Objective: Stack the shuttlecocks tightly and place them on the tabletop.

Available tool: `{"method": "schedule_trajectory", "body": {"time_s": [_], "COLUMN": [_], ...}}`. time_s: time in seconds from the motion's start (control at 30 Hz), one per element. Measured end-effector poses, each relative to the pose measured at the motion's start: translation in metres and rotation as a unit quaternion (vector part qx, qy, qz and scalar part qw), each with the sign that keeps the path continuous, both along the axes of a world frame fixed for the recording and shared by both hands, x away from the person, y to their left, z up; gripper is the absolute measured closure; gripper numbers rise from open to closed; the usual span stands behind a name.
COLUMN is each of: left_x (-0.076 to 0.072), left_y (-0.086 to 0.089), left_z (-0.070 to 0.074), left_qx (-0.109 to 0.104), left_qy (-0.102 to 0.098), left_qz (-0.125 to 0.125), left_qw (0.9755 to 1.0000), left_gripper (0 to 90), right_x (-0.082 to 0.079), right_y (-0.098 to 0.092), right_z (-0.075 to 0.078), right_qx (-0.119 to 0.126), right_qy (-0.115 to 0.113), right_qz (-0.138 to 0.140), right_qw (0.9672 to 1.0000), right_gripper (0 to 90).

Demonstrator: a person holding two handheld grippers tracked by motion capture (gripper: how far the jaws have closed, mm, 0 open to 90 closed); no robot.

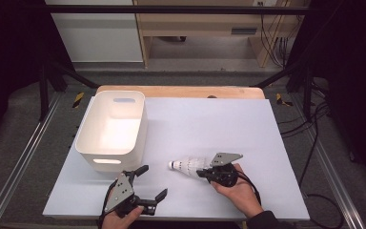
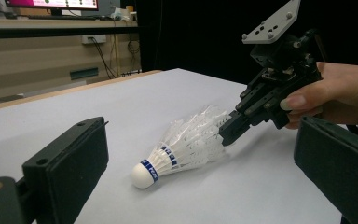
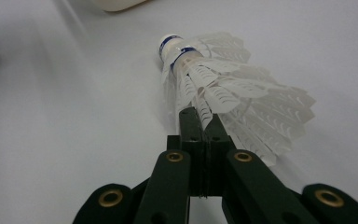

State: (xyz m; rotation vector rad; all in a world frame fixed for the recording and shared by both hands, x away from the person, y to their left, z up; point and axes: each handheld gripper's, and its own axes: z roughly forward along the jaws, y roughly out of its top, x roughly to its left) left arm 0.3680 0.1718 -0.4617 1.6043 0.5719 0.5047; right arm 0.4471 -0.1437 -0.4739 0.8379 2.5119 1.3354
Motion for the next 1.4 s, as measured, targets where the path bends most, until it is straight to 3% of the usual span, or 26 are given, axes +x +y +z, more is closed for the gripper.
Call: {"method": "schedule_trajectory", "body": {"time_s": [1.03,1.4], "left_x": [0.0001,0.0001], "left_y": [0.0004,0.0005], "left_z": [0.0001,0.0002], "left_qx": [0.000,0.000], "left_qy": [0.000,0.000], "left_qz": [0.001,0.002], "left_qw": [1.0000,1.0000], "left_gripper": [2.8,2.8], "right_x": [-0.0015,-0.0019], "right_y": [0.0024,0.0026], "right_z": [-0.0041,-0.0041], "right_qx": [-0.030,-0.034], "right_qy": [-0.003,-0.005], "right_qz": [0.007,0.007], "right_qw": [0.9995,0.9994], "right_gripper": [86.9,82.0]}}
